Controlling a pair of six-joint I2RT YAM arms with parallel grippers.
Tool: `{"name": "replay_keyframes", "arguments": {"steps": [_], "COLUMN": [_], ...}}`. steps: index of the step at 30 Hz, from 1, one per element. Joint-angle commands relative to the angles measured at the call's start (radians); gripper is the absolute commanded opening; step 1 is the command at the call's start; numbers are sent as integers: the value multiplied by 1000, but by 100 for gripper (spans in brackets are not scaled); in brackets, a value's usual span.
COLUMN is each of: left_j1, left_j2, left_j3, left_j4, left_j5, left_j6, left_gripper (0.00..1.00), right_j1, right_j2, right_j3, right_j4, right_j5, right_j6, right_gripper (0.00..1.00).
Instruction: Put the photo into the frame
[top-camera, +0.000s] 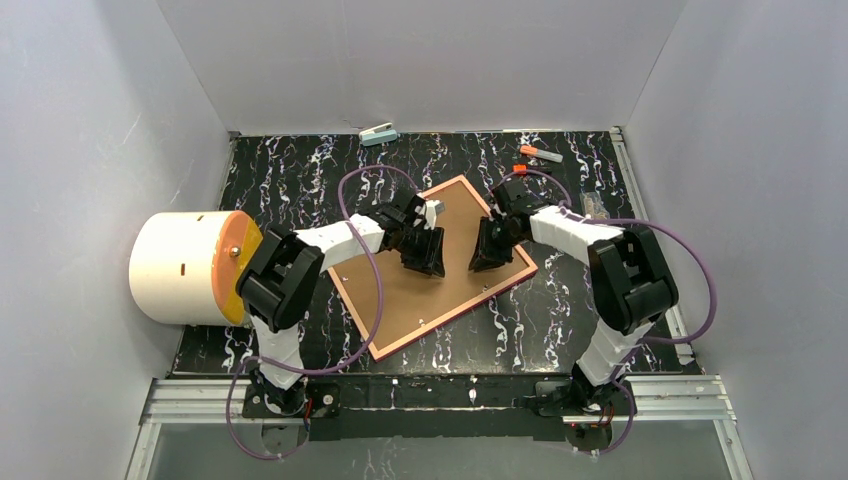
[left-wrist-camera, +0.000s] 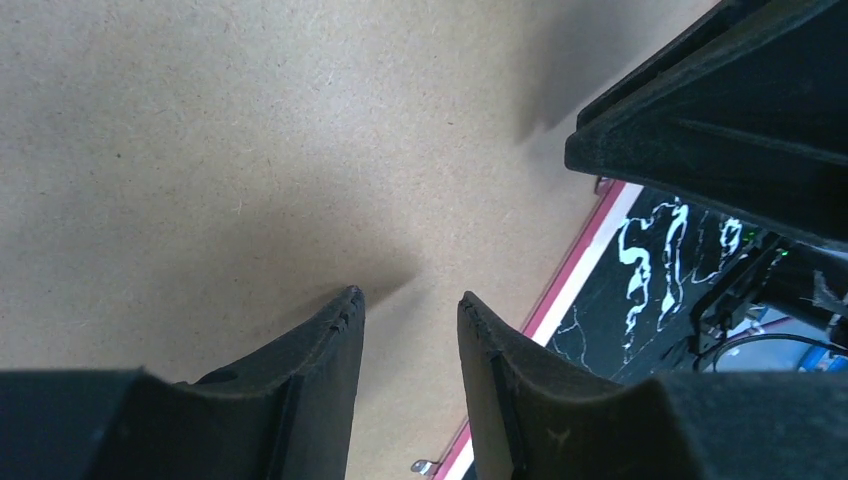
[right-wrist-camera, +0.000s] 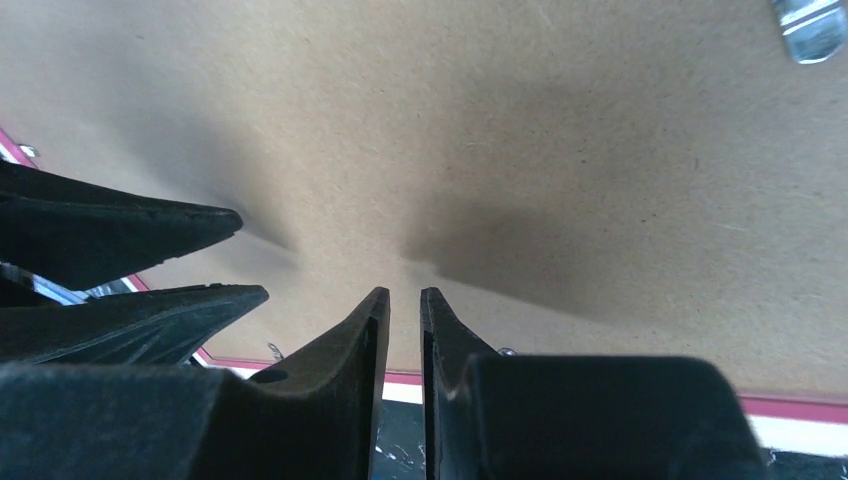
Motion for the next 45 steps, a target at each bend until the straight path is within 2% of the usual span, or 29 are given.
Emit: {"name": "replay_keyframes", "arguments": {"steps": [1,7,15,30,35,37,41,45], "left_j1": [-6,-10,-13,-13,-13,-13,-13,-12], "left_j2": [2,0,0,9,3,-3,-27,-55], "left_j3": [42,35,32,35,51,68,106,124], "left_j4": [-29,-50,-59,-73,-84,-95,-114,-130], "left_j5": [-35,-68,-100,-122,-116,-116,-126,-158], "left_j6": [44,59,62,62,60,57,53,54], "left_gripper": [37,37,37,36,36,36,37,42], "right_j1": [3,4,3,3,3,1,-15,-21], "right_j2": [36,42,29,47,7,-20,-74,-118], "right_j3": [-8,-18,-10,18,69,104,163,175], "right_j4": [-51,-103,-227,-287,-223,-188,-120,-45], "right_j5": [-54,-50,39,106,-66,-82,-16,131], "right_j6": [-40,-72,-134,-173,-159,-125,-50,-21], "right_gripper": [25,25,24,22,28,30,35,38]}}
